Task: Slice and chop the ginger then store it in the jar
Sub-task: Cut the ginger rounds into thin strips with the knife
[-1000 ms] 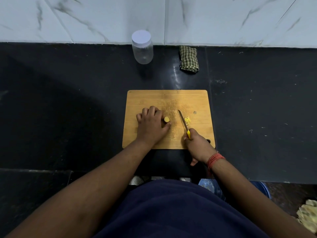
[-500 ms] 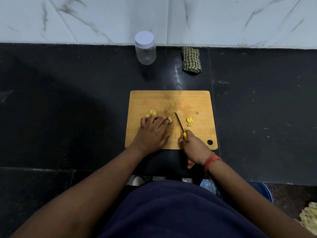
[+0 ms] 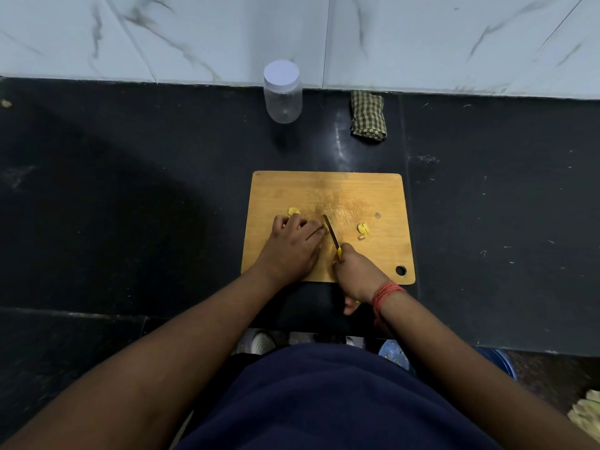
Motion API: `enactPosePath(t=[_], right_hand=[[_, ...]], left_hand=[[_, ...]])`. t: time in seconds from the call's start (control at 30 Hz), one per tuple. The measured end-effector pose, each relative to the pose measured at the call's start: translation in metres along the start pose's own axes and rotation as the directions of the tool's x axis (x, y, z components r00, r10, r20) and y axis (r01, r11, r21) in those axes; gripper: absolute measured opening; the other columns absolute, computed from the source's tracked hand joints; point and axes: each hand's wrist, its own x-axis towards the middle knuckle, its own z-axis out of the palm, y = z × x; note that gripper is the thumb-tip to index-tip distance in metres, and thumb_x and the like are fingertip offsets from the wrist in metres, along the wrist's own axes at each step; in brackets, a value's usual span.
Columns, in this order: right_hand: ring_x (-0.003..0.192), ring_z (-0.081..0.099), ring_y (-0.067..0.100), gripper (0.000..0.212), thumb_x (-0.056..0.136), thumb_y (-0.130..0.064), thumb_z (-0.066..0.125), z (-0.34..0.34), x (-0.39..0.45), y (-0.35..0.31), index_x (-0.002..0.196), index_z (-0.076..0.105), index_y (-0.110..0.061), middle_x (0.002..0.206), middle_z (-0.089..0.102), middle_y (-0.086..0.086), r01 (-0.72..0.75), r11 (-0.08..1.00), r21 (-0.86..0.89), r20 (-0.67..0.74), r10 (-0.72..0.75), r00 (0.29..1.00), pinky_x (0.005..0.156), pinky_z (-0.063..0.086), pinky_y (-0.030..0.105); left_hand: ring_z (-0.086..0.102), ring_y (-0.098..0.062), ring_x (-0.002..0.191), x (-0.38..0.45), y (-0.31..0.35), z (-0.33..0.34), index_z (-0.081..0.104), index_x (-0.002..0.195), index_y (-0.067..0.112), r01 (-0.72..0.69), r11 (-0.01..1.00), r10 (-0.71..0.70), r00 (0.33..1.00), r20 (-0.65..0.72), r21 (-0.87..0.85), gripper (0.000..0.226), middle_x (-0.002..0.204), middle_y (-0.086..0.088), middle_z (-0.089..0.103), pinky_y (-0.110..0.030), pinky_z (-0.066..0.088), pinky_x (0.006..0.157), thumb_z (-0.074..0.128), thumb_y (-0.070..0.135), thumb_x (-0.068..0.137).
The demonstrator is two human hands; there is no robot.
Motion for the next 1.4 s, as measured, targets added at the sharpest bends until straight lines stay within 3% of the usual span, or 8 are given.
enactPosePath(t=[0.27,0.4,0.57,0.7,0.8,0.93,1.17,1.4], right_hand=[[0.035,0.047,0.024,0.019,0.099,0.004,0.030,0.004,0.003,-0.005,0.110,0.034,-0.011,0.070,0.051,0.019,-0.020,0.997,-0.070,-0.012,0.019,1.000,0.025,0.039,0.027],[0.042,0.048,0.023,0.026,0.099,0.001,0.030,0.008,-0.006,0.004,0.120,0.033,-0.013,0.077,0.050,0.017,-0.024,0.995,-0.097,0.030,0.027,0.999,0.027,0.039,0.024],[0.055,0.054,0.025,0.024,0.099,-0.001,0.031,0.013,-0.022,0.022,0.120,0.034,-0.011,0.085,0.055,0.016,0.026,0.991,-0.134,0.038,-0.021,0.999,0.038,0.043,0.021],[0.098,0.062,0.035,0.032,0.102,-0.012,0.031,0.019,-0.033,0.045,0.133,0.037,-0.005,0.114,0.060,0.020,0.038,0.968,-0.249,-0.014,-0.042,0.999,0.073,0.044,0.027],[0.074,0.061,0.028,0.034,0.103,-0.012,0.033,0.014,-0.037,0.049,0.137,0.034,-0.007,0.096,0.061,0.016,0.062,0.973,-0.221,-0.052,-0.075,0.996,0.058,0.043,0.026],[0.039,0.059,0.029,0.031,0.104,-0.018,0.032,0.000,-0.031,0.033,0.134,0.033,-0.020,0.083,0.053,0.015,0.009,0.999,0.036,-0.012,-0.008,1.000,0.035,0.047,0.030],[0.033,0.051,0.024,0.017,0.101,-0.014,0.031,-0.004,-0.016,0.006,0.117,0.038,-0.013,0.075,0.055,0.022,0.017,0.999,0.035,0.025,-0.018,1.000,0.044,0.057,0.047],[0.038,0.047,0.020,0.022,0.100,-0.006,0.032,0.001,-0.012,-0.001,0.120,0.037,-0.014,0.080,0.050,0.016,-0.015,1.000,0.017,0.044,0.014,0.999,0.040,0.055,0.039]], left_hand=[[0.054,-0.025,0.092,0.007,0.002,0.001,0.072,0.107,0.018,0.009,0.999,-0.012,0.997,-0.079,-0.032,0.021,0.113,0.004,0.068,-0.042,0.037,0.081,0.059,0.020,0.092],[0.056,-0.025,0.089,0.010,0.002,0.001,0.073,0.101,0.017,0.002,1.000,-0.003,0.995,-0.095,-0.004,0.014,0.107,0.004,0.069,-0.043,0.038,0.081,0.062,0.018,0.092],[0.055,-0.023,0.087,0.015,0.003,0.000,0.071,0.093,0.019,0.007,0.999,-0.004,0.997,-0.079,0.035,0.007,0.102,0.005,0.067,-0.043,0.038,0.080,0.065,0.018,0.090],[0.055,-0.022,0.088,0.015,0.005,0.002,0.072,0.092,0.020,0.041,0.999,-0.039,0.996,-0.077,0.018,0.006,0.100,0.006,0.067,-0.043,0.039,0.080,0.066,0.019,0.090],[0.056,-0.022,0.089,0.014,0.004,0.001,0.072,0.095,0.021,0.057,0.998,-0.059,0.995,-0.074,-0.038,0.013,0.104,0.006,0.067,-0.043,0.038,0.081,0.060,0.024,0.092],[0.057,-0.021,0.091,0.011,0.003,-0.001,0.072,0.099,0.021,0.063,0.992,-0.069,0.996,-0.056,-0.113,0.031,0.107,0.005,0.068,-0.042,0.039,0.081,0.043,0.032,0.096],[0.060,-0.021,0.091,0.008,0.000,0.002,0.073,0.106,0.020,0.080,0.987,-0.083,0.996,-0.015,-0.138,0.036,0.110,0.004,0.068,-0.040,0.036,0.081,0.042,0.031,0.094],[0.064,-0.021,0.090,0.007,0.002,0.002,0.073,0.106,0.018,0.088,0.984,-0.093,0.995,-0.029,-0.154,0.025,0.110,0.003,0.068,-0.038,0.033,0.080,0.053,0.024,0.093]])
